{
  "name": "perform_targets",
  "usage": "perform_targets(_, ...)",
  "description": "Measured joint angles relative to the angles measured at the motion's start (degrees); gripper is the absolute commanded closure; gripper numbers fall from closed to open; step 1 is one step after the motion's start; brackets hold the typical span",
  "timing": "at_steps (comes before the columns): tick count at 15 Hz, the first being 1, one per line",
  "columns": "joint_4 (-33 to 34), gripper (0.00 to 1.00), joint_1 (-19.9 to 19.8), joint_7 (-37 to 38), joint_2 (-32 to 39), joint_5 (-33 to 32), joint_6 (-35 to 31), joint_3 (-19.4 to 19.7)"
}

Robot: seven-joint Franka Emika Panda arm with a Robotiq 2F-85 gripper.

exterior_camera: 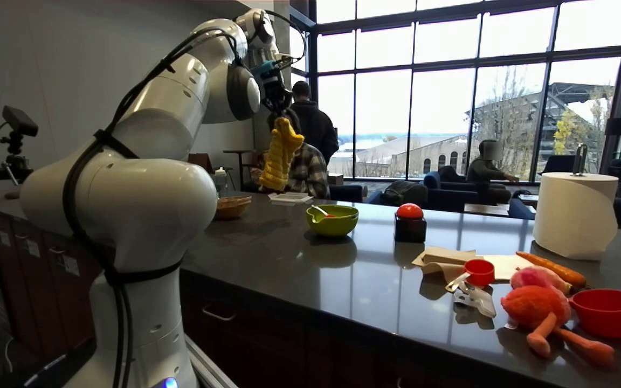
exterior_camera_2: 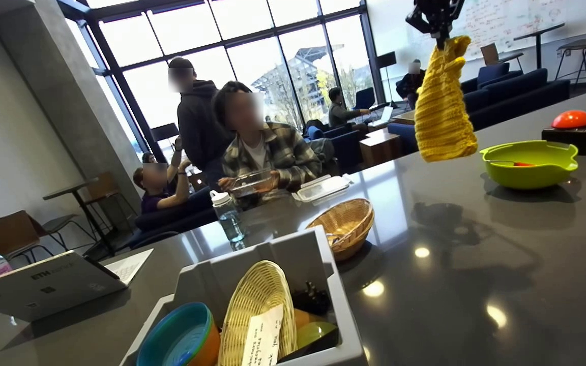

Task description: Put the yellow object in the green bowl

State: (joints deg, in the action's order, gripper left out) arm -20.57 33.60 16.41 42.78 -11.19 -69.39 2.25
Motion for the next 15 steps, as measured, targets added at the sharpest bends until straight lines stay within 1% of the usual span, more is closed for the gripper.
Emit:
perform_targets(2,-0.01,0.99,-1.96,0.27,-0.71,0.38,1.68,-0.05)
perform_targets(9,-1.01,0.99,-10.14,2.71,-0.77,5.48,5.73,-0.89)
perform_targets(15,-0.94,0.99,-14.59,5.63,1.59,8.97,8.98,-2.00)
